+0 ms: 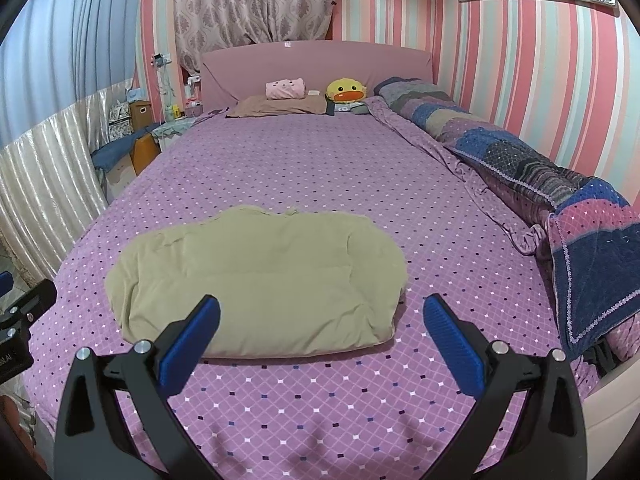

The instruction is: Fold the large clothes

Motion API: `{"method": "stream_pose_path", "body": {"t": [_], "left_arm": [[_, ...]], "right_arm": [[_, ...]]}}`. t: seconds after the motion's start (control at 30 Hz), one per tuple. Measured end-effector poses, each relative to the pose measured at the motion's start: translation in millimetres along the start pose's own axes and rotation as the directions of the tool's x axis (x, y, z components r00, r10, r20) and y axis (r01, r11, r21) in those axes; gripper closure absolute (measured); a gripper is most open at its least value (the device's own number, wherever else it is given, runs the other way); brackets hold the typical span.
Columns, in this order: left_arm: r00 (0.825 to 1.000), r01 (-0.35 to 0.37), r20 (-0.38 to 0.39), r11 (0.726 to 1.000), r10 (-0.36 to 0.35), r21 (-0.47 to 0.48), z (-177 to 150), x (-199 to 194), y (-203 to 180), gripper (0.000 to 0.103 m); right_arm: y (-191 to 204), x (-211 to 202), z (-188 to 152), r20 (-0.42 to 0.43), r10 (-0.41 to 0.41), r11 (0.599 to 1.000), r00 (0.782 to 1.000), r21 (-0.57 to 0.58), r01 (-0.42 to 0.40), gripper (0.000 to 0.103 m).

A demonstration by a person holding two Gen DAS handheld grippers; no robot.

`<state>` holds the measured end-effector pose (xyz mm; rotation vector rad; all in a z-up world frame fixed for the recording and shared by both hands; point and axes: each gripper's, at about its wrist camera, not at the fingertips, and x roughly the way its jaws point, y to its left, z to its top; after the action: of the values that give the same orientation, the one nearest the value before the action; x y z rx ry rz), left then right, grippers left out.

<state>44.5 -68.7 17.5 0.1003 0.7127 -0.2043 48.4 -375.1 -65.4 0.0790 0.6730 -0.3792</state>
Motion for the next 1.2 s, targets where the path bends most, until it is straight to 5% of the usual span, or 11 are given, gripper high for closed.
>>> {"method": "stream_pose_path", "body": {"t": [1.2], "left_arm": [[1.000, 0.010, -0.004, 0.999, -0.010, 0.032, 0.2, -5.6, -9.5, 0.003]], "right_arm": [[3.3, -2.9, 3.2, 0.005, -0.013, 1.000, 1.000, 0.001, 0.013, 0.002]]}}
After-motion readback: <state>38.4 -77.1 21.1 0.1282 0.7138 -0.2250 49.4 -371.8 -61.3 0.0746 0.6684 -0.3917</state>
